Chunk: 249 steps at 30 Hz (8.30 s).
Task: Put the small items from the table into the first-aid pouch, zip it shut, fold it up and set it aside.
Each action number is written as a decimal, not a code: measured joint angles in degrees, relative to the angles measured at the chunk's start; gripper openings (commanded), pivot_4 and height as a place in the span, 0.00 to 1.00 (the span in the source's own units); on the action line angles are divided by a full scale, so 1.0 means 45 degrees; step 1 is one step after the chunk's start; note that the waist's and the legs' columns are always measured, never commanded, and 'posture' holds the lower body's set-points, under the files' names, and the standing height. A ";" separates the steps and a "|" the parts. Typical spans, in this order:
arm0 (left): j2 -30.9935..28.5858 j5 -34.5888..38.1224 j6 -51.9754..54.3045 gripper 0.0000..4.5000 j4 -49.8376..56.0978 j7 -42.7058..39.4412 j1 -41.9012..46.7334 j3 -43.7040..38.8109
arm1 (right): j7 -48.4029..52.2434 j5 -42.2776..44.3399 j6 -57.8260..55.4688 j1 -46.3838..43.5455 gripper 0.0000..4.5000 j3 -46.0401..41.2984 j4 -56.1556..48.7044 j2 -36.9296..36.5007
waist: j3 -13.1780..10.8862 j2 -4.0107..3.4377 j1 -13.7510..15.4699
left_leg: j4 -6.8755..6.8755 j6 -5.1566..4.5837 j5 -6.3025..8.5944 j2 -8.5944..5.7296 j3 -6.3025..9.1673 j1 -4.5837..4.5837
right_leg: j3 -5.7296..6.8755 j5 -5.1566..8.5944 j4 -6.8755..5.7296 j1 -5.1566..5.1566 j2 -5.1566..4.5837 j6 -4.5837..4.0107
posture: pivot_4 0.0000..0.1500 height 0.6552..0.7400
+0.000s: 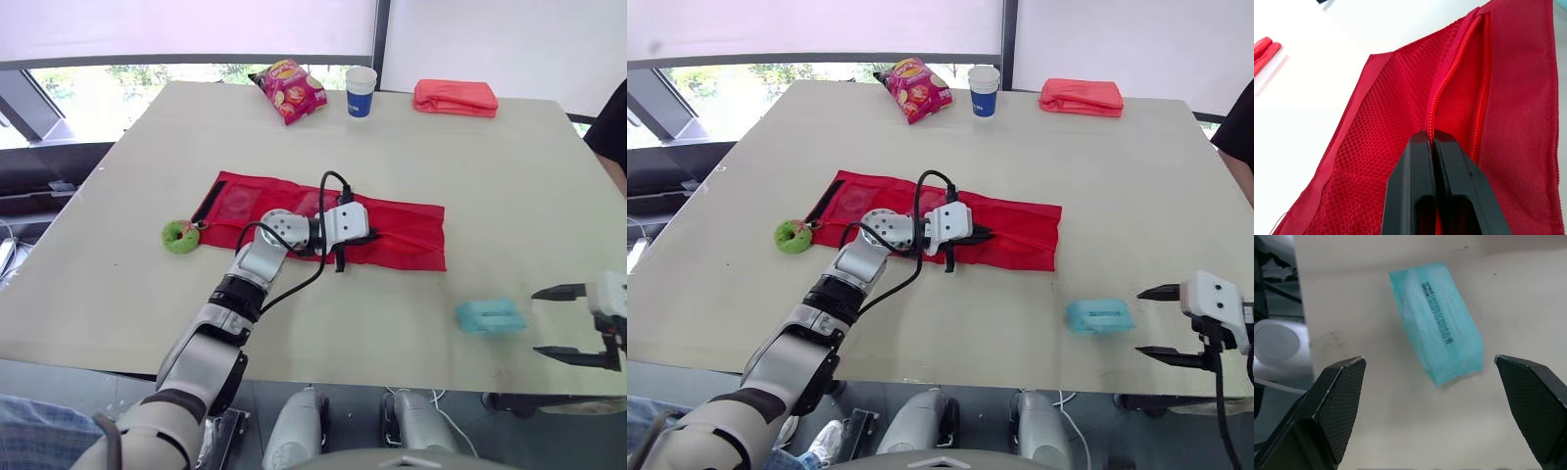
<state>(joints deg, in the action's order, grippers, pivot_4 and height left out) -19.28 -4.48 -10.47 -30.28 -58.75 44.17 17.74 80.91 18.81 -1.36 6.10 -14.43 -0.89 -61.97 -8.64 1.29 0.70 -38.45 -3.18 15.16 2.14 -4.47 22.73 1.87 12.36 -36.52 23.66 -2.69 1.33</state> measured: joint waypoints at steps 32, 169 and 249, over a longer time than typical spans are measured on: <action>0.1144 0.0014 0.0680 0.00 -0.0179 0.0350 0.0169 0.0098 | -0.2469 0.2168 -0.3594 0.0092 0.25 0.0239 -0.3642 0.1154 | 0.0004 -0.0025 0.0045 | -0.0016 0.0003 -0.0001 0.0003 0.0023 0.0015 | 0.0020 -0.0026 -0.0026 -0.0001 -0.0019 -0.0036 | 1.00 1.00; 0.3566 0.0330 0.1953 0.32 -0.0195 0.0735 -0.0069 0.1391 | -1.0046 0.4953 -1.4095 0.0389 0.71 -0.5428 -0.8549 0.5931 | -0.0001 -0.0032 -0.0246 | 0.0038 -0.0003 0.0002 0.0013 0.0061 0.0081 | 0.0037 0.0027 0.0064 0.0048 0.0003 -0.0032 | 1.00 1.00; -0.4001 0.5766 0.6253 1.00 0.8285 -0.1293 -0.4870 -0.3339 | -1.0098 -0.1778 -0.7802 0.0344 0.92 -0.3253 -0.0149 0.0468 | -0.0003 -0.0082 0.0022 | 0.0036 -0.0023 0.0014 0.0001 0.0021 0.0048 | -0.0040 0.0017 0.0127 -0.0007 0.0020 -0.0008 | 1.00 1.00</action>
<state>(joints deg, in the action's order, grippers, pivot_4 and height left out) -37.28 21.47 17.67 7.00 -64.57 22.26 2.72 35.47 10.81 -36.47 7.65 -29.07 -1.56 -59.87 -8.66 0.92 0.80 -38.28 -3.28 15.22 2.14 -4.37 22.95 1.70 12.43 -35.95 23.63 -2.59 1.29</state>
